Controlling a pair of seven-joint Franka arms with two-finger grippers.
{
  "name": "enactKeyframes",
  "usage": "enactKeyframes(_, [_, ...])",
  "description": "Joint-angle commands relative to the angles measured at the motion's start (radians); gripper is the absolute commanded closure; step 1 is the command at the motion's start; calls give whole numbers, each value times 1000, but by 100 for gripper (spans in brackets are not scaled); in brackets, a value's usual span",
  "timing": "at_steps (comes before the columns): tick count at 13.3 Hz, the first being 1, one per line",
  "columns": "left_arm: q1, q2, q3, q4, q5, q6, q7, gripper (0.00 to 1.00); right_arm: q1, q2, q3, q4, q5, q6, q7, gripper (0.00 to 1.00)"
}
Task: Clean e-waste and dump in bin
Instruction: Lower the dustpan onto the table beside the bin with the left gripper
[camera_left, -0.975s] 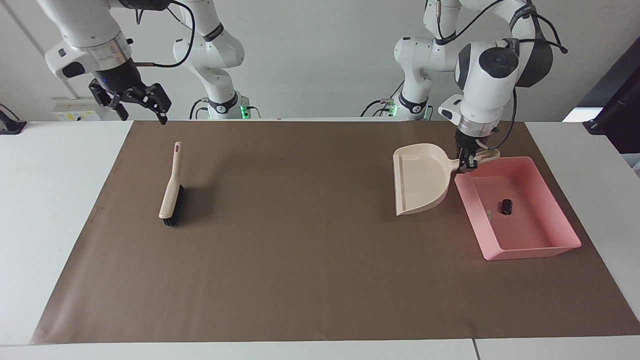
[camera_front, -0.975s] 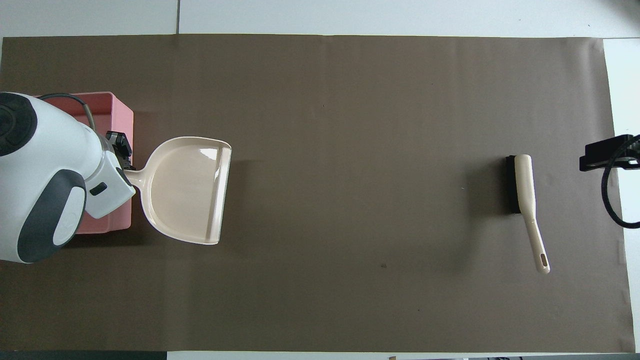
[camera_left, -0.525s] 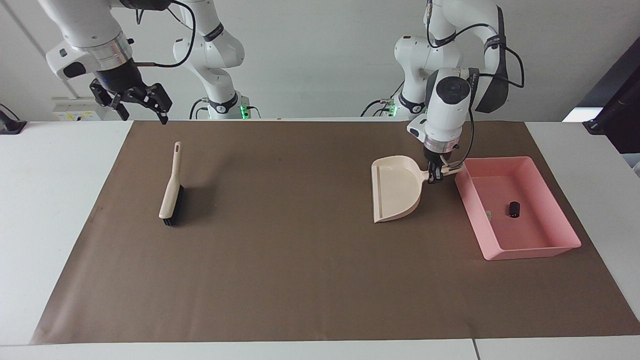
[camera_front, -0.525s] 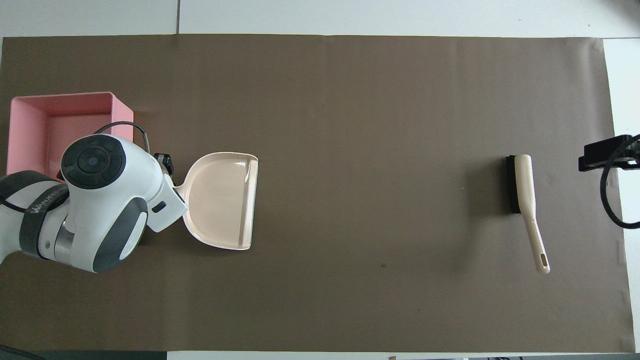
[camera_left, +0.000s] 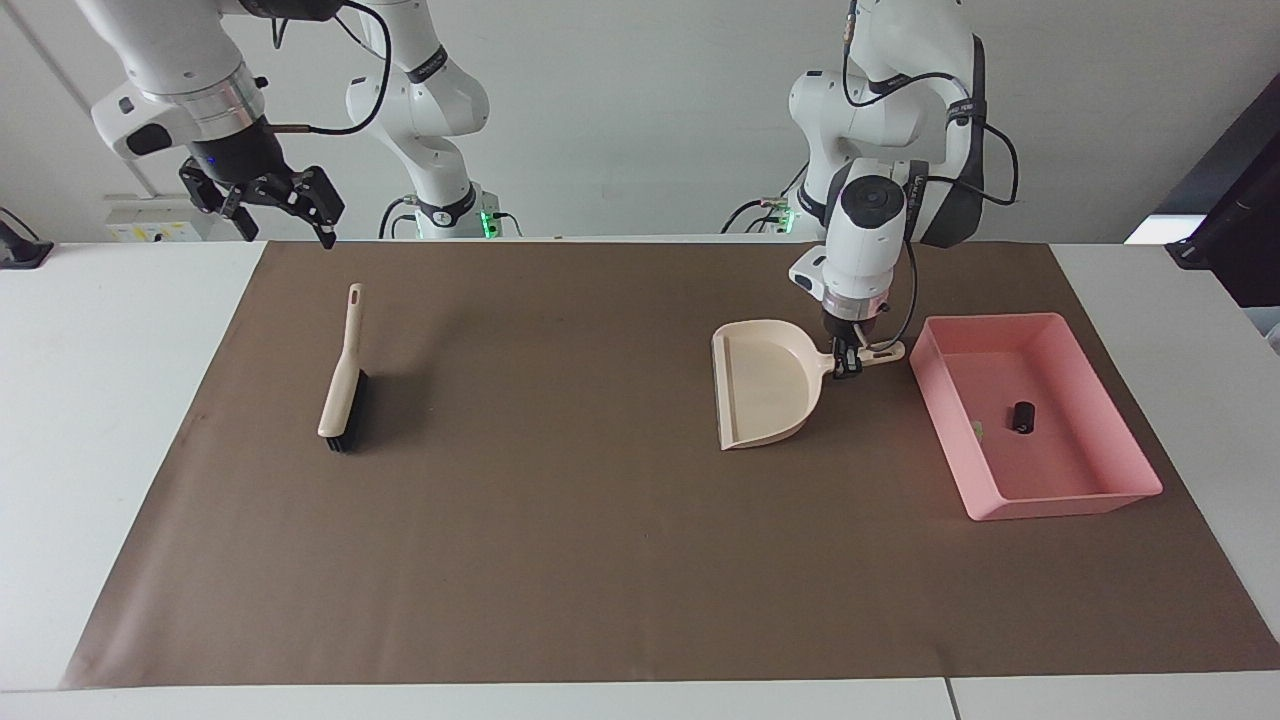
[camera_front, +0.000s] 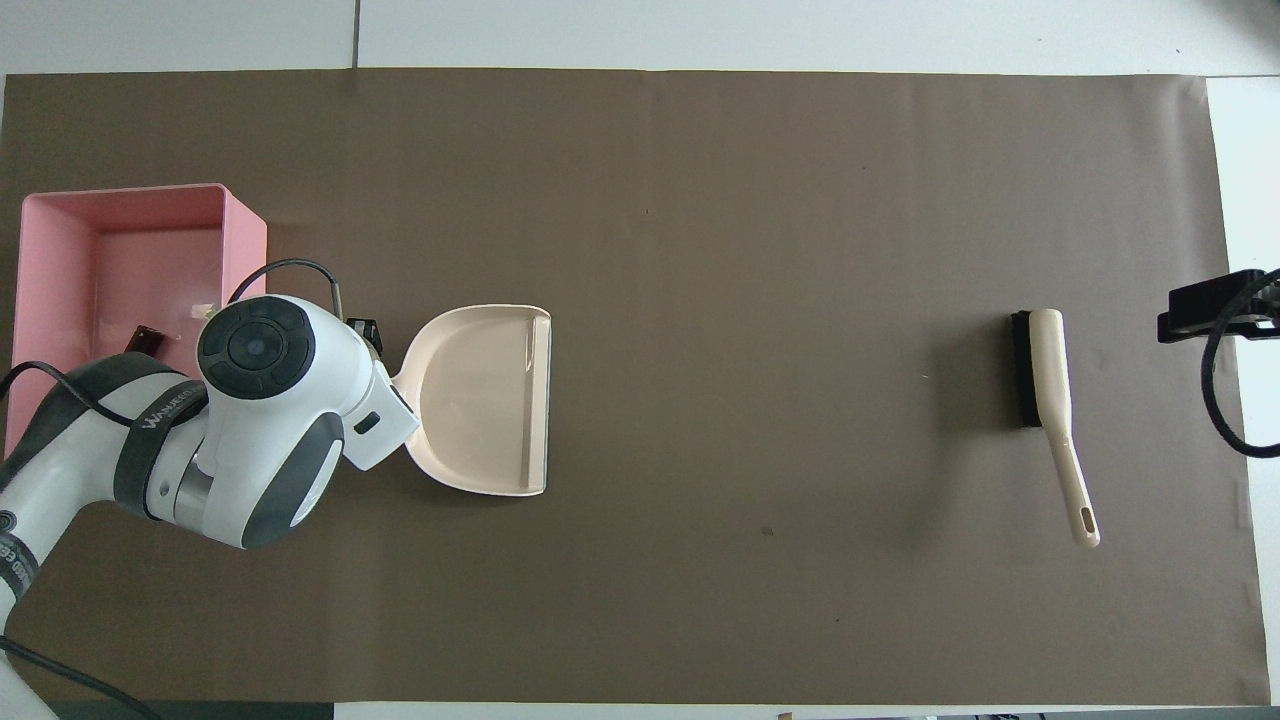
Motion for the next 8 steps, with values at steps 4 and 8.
enactKeyframes(4, [-25,16,16,-46,5,65,-12,100,-13,66,6,98,7,-77,-25,0])
enactKeyframes(8, [-8,22,16,-35,22,59,-15,83,-6,59,6,83,-6,-79,-28,0])
